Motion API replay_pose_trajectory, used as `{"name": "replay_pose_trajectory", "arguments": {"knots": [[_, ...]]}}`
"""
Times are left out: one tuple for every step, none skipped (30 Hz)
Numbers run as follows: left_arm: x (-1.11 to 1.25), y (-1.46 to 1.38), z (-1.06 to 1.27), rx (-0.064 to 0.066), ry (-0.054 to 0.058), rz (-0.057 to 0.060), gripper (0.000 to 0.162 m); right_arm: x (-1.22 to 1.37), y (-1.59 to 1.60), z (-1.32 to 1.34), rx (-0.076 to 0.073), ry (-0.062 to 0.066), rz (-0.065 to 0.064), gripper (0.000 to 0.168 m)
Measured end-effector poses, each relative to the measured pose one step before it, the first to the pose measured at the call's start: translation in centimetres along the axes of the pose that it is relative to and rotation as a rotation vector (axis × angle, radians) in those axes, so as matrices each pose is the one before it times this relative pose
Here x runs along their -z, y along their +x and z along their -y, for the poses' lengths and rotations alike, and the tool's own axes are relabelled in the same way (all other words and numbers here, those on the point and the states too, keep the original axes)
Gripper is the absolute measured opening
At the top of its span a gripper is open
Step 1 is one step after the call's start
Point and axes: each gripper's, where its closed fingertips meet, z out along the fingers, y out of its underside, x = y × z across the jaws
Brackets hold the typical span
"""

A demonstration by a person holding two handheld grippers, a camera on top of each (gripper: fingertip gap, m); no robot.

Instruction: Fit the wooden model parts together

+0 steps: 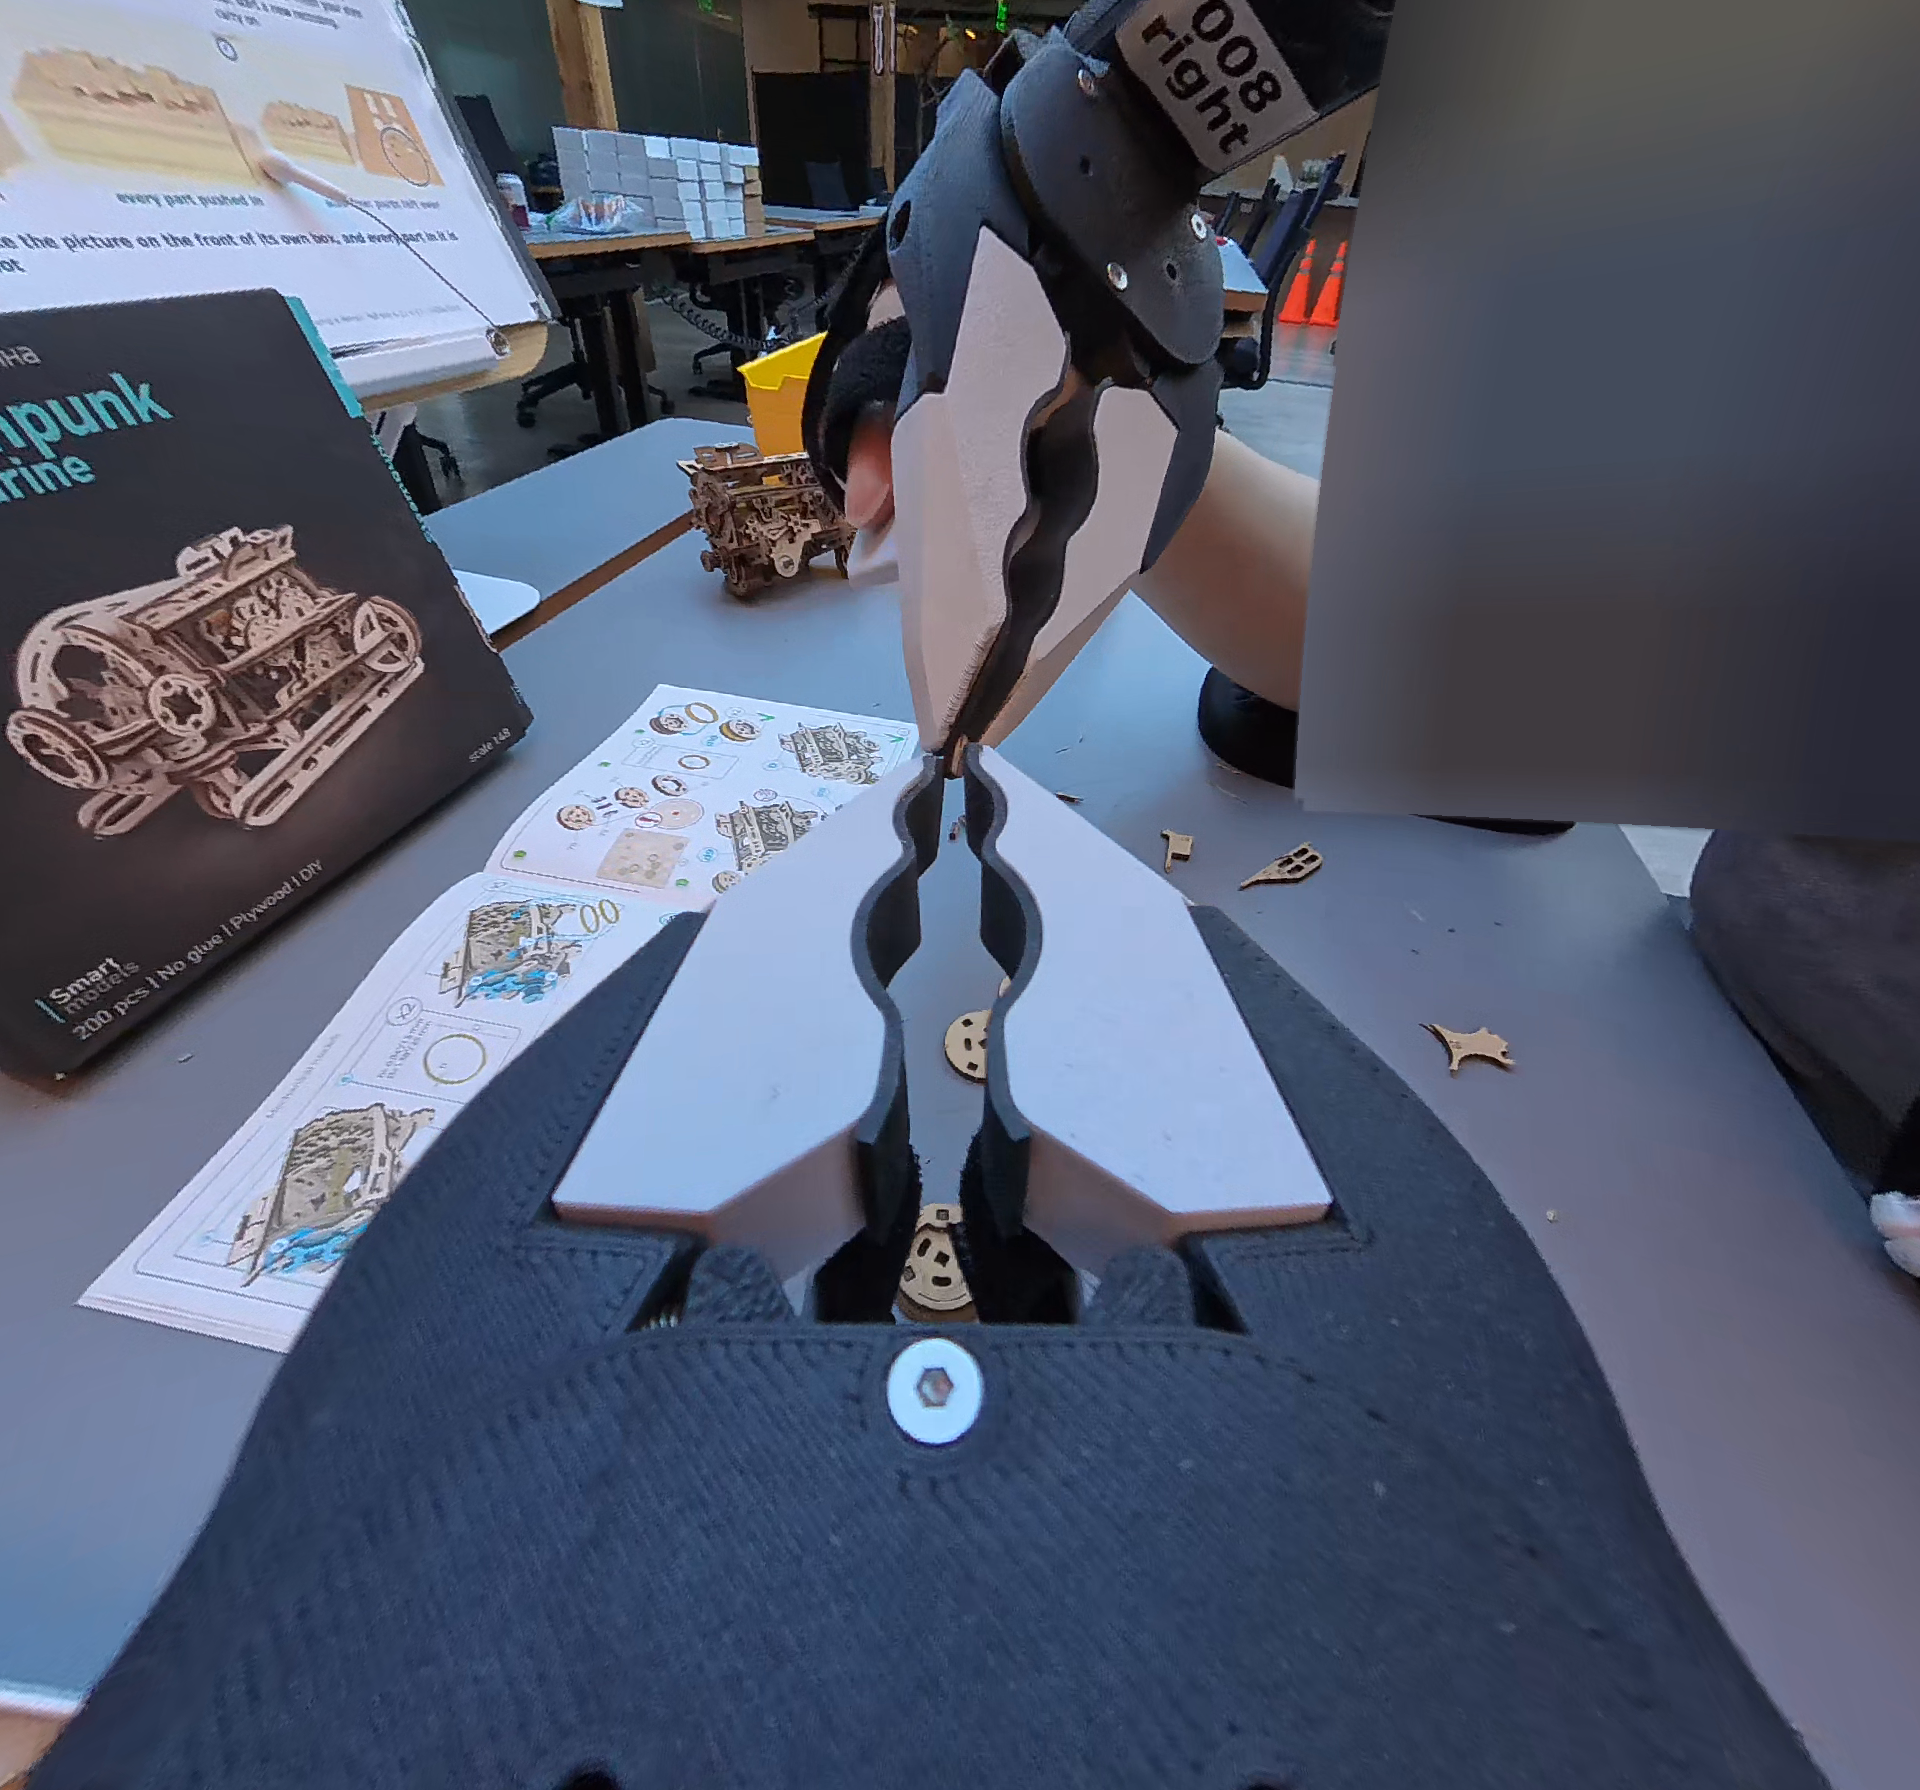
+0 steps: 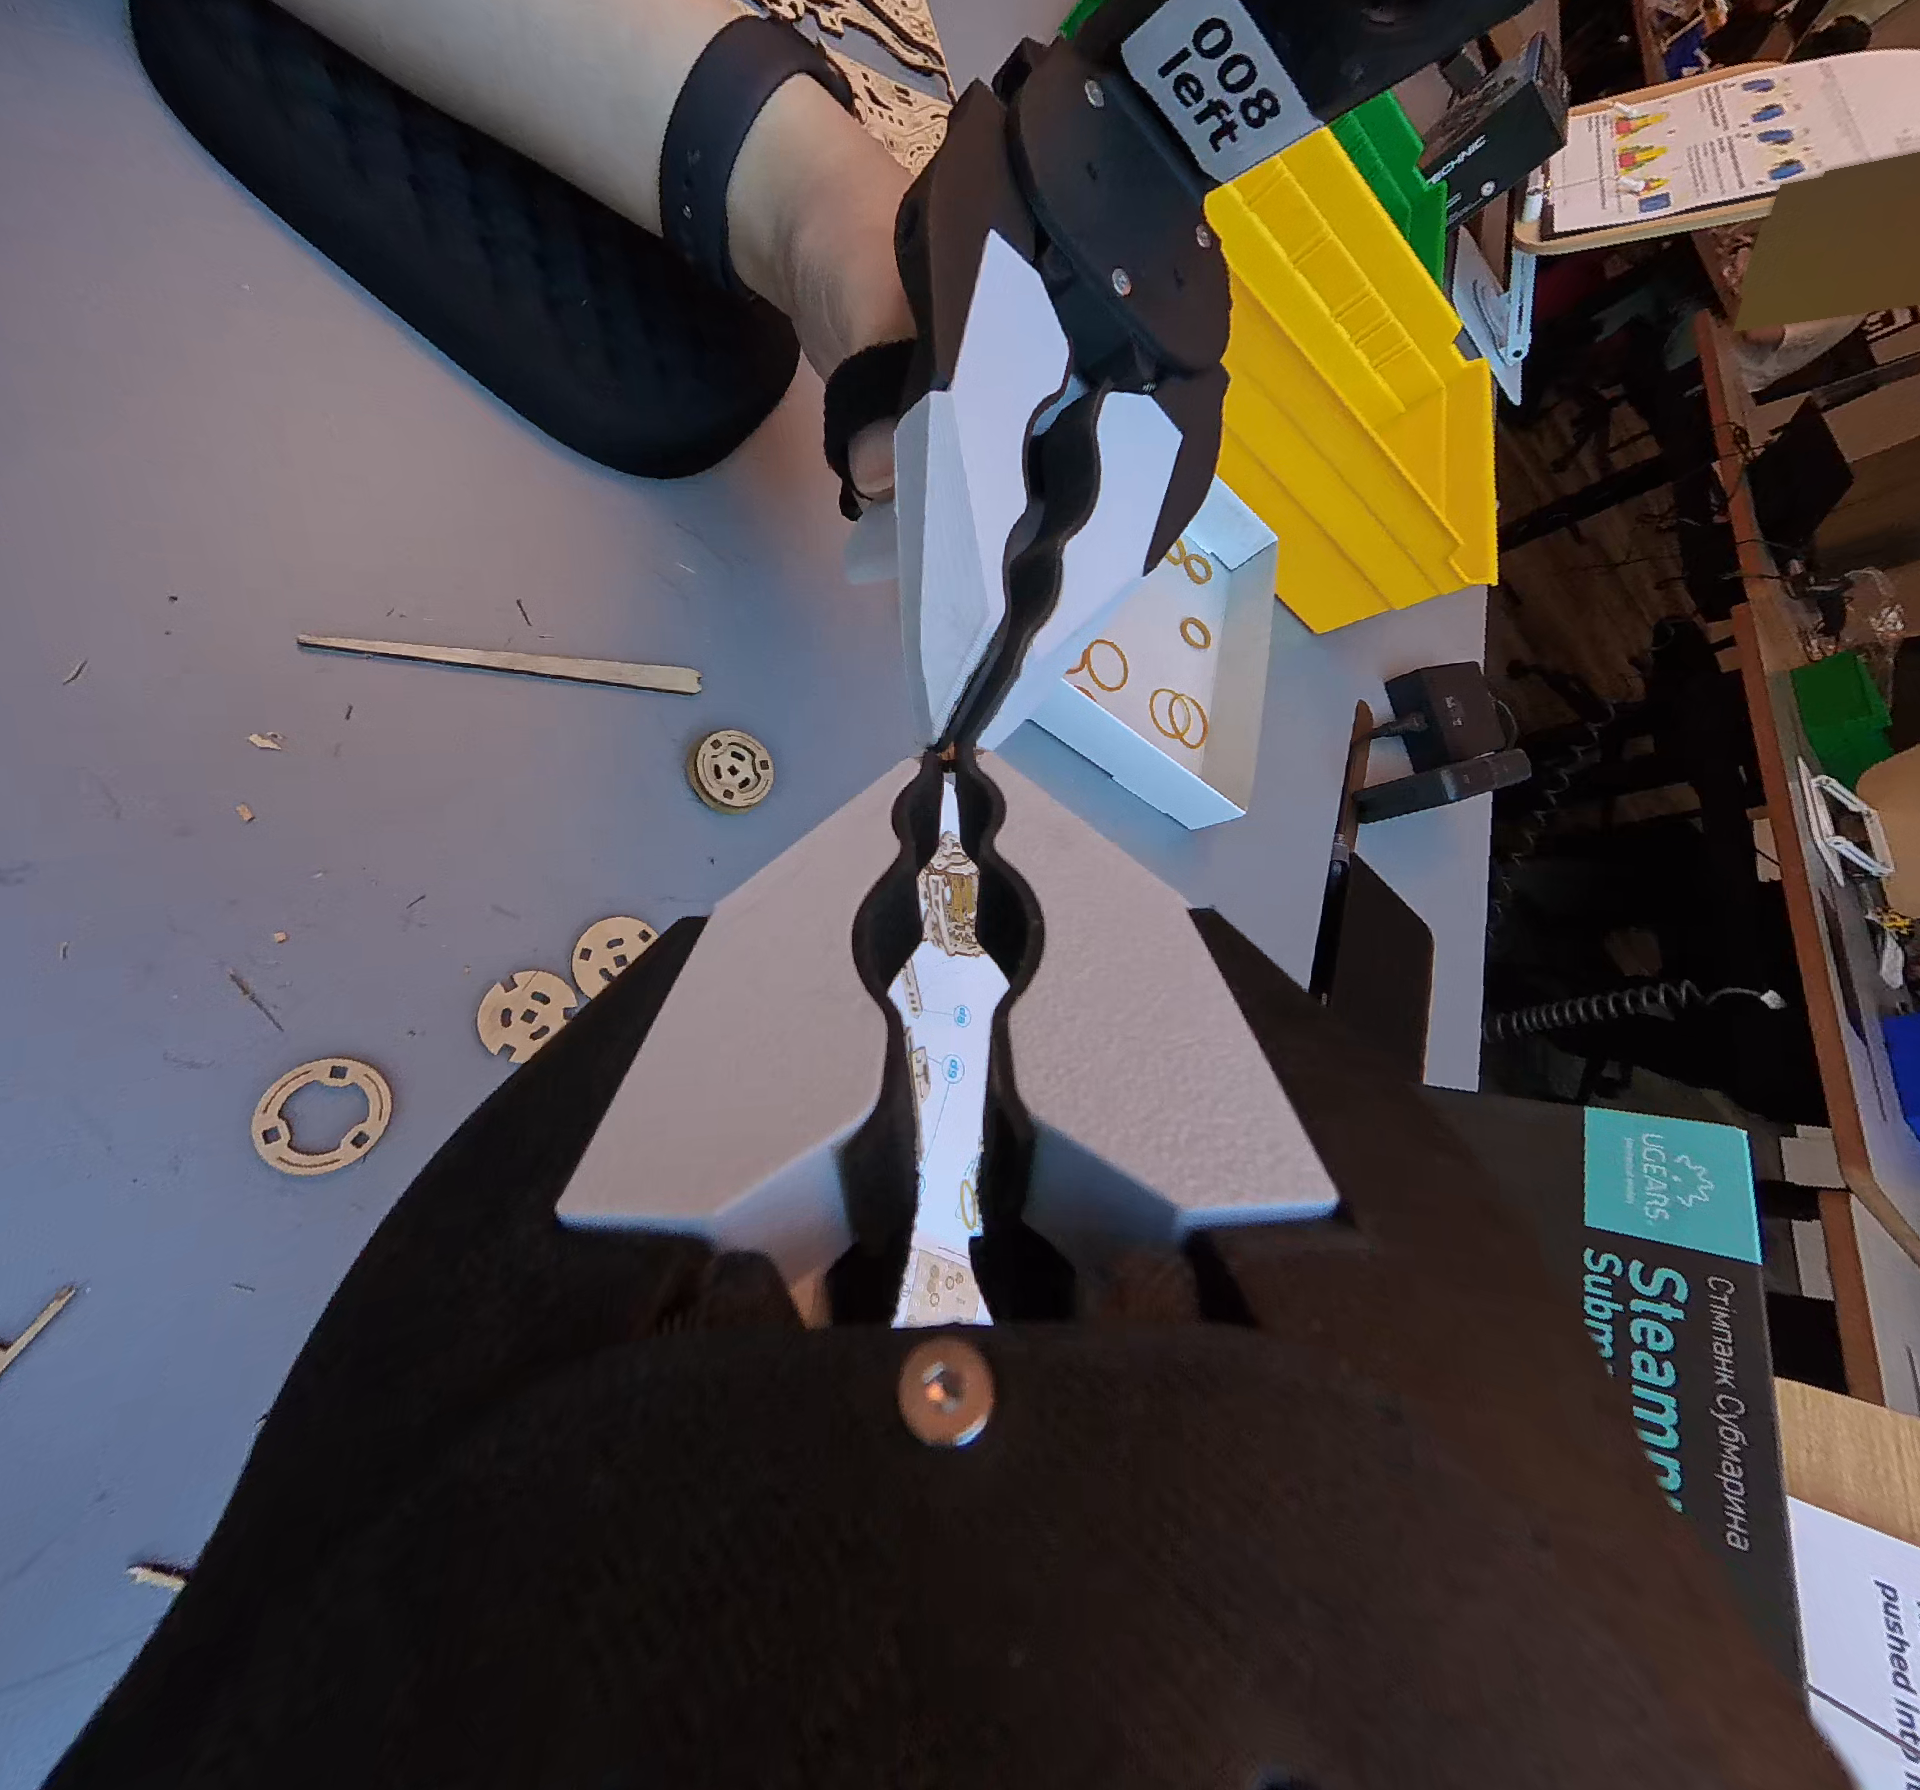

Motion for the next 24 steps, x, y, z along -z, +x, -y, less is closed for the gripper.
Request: {"name": "replay_pose_trajectory", "arguments": {"knots": [[-0.007, -0.002, -0.012, 0.0039, 0.0025, -0.0021, 0.001, -0.001, -0.023, -0.025, -0.0014, 0.0008, 0.0022, 0.002], [-0.024, 0.032, -0.075, 0.0059, -0.0017, -0.0049, 0.001, -0.012, -0.078, -0.043, -0.0032, -0.0014, 0.0060, 0.002], [-0.039, 0.034, -0.111, 0.0073, -0.0031, -0.0060, 0.001, -0.008, -0.078, -0.067, -0.0033, -0.0027, 0.0069, 0.002], [-0.030, 0.038, -0.119, 0.0079, -0.0038, -0.0070, 0.002, -0.021, -0.110, -0.070, -0.0037, -0.0032, 0.0073, 0.002], [-0.032, 0.030, -0.092, 0.0070, -0.0026, -0.0062, 0.002, -0.027, -0.089, -0.056, -0.0046, -0.0022, 0.0066, 0.002], [-0.040, 0.031, -0.104, 0.0058, -0.0027, -0.0051, 0.002, -0.030, -0.093, -0.050, -0.0045, -0.0018, 0.0070, 0.002], [-0.033, 0.024, -0.131, 0.0037, -0.0053, -0.0044, 0.002, -0.043, -0.105, -0.076, -0.0063, -0.0019, 0.0087, 0.002], [-0.037, 0.009, -0.134, 0.0027, -0.0068, -0.0014, 0.002, -0.033, -0.081, -0.098, -0.0054, -0.0029, 0.0067, 0.002], [-0.035, 0.046, -0.109, 0.0026, -0.0058, -0.0044, 0.002, -0.018, -0.086, -0.038, -0.0038, 0.0011, 0.0069, 0.002], [-0.020, 0.062, -0.053, 0.0048, -0.0032, -0.0062, 0.003, -0.010, -0.064, -0.010, -0.0041, 0.0029, 0.0047, 0.002], [0.018, 0.029, -0.029, 0.0047, -0.0011, -0.0044, 0.003, 0.003, -0.018, -0.007, -0.0034, 0.0033, 0.0022, 0.002], [0.030, 0.023, -0.040, 0.0039, -0.0010, -0.0041, 0.003, 0.015, -0.014, 0.005, -0.0041, 0.0033, 0.0023, 0.002], [0.044, 0.005, -0.085, 0.0032, -0.0037, -0.0039, 0.003, 0.005, 0.001, -0.044, -0.0074, 0.0006, 0.0030, 0.002], [0.031, 0.033, -0.143, 0.0016, -0.0081, -0.0051, 0.002, 0.020, 0.062, -0.076, -0.0072, -0.0012, -0.0007, 0.002], [0.024, 0.016, -0.101, -0.0004, -0.0067, -0.0015, 0.001, 0.029, 0.019, -0.103, -0.0062, -0.0014, 0.0017, 0.002], [0.000, -0.003, -0.010, -0.0017, -0.0006, 0.0003, 0.001, 0.028, 0.004, -0.116, -0.0081, -0.0020, 0.0028, 0.002], [-0.004, 0.009, 0.038, -0.0005, 0.0030, 0.0001, 0.001, 0.030, -0.040, -0.046, -0.0092, 0.0034, 0.0057, 0.002], [-0.030, -0.035, -0.013, 0.0013, 0.0001, 0.0024, 0.002, 0.047, 0.055, 0.007, -0.0085, 0.0055, 0.0003, 0.002], [-0.035, -0.067, -0.071, 0.0021, -0.0038, 0.0036, 0.003, 0.042, 0.076, 0.096, -0.0042, 0.0099, -0.0023, 0.002], [-0.017, -0.078, -0.062, 0.0031, -0.0032, 0.0034, 0.006, 0.023, -0.057, 0.132, -0.0050, 0.0125, 0.0056, 0.002], [0.001, -0.103, -0.052, 0.0062, -0.0011, 0.0037, 0.007, -0.001, -0.023, 0.086, -0.0070, 0.0086, 0.0044, 0.002], [0.008, -0.032, -0.048, 0.0096, -0.0005, -0.0027, 0.009, -0.024, -0.009, 0.000, -0.0049, 0.0041, 0.0025, 0.002], [0.031, -0.008, -0.079, 0.0095, -0.0035, -0.0044, 0.010, -0.064, -0.099, -0.066, -0.0055, 0.0024, 0.0085, 0.002], [0.070, -0.125, -0.195, 0.0037, -0.0124, 0.0038, 0.011, -0.125, -0.172, -0.251, -0.0109, -0.0056, 0.0141, 0.002]]}}
